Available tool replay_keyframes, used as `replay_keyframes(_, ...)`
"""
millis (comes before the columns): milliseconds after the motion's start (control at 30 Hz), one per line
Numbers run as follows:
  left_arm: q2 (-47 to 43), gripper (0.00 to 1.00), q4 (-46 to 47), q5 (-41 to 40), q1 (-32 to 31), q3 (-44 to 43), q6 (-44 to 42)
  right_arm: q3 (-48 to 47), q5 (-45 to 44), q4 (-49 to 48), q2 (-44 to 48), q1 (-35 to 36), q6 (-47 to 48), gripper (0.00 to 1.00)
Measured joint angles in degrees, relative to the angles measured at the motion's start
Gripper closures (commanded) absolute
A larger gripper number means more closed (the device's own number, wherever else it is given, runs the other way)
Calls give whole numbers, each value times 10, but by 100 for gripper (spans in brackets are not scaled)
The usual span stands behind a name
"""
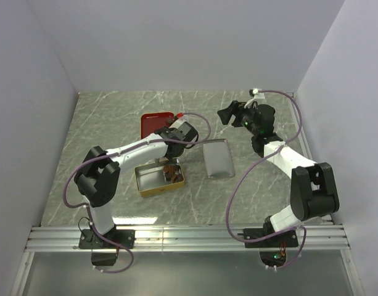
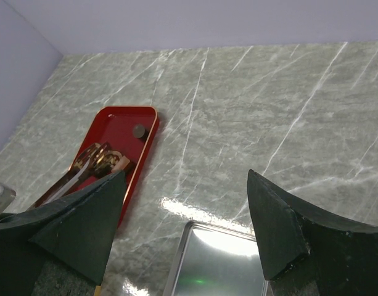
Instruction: Pack the chocolate
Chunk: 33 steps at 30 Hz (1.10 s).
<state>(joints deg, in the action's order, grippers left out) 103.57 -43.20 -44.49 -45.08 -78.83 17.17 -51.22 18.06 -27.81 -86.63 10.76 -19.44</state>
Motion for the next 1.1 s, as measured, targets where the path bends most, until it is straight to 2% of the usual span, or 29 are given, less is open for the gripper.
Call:
replay_keyframes(833, -45, 60, -52, -35, -12, 6, 39, 3, 0, 0, 8, 3, 0, 14)
replay_keyframes(1100, -58, 59, -54, -13, -13, 7, 37, 3, 0, 0, 10, 3, 0, 14)
